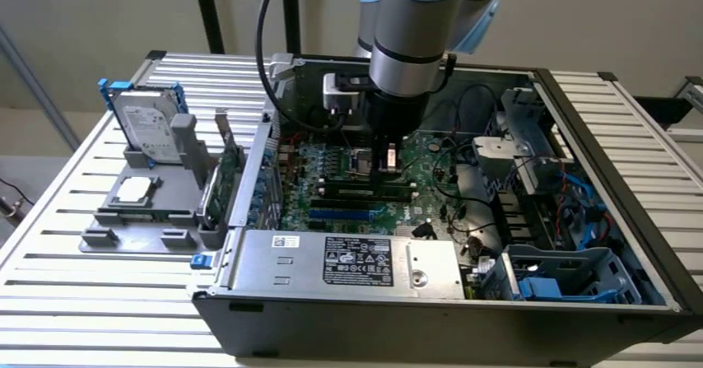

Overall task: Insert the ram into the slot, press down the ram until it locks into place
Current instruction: 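Insert the ram into the slot, then press down the ram until it locks into place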

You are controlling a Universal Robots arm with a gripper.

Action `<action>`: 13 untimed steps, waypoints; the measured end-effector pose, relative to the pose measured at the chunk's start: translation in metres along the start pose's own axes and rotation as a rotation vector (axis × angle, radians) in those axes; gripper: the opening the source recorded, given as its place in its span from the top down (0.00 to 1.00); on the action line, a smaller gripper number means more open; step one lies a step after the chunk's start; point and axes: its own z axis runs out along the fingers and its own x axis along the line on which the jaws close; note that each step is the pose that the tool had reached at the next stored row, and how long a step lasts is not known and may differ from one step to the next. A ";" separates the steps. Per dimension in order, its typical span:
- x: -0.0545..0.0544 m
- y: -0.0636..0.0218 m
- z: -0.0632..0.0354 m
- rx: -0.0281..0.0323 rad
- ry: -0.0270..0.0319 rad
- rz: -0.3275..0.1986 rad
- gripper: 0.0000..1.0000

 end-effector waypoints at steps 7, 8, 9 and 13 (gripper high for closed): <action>0.000 0.0018 -0.0025 0.0001 -0.0002 0.000 0.89; 0.000 0.0018 -0.0025 0.0001 -0.0001 0.000 0.89; 0.000 0.0018 -0.0026 0.0000 0.0000 0.000 0.89; 0.000 0.0018 -0.0026 -0.0002 0.0001 0.000 0.89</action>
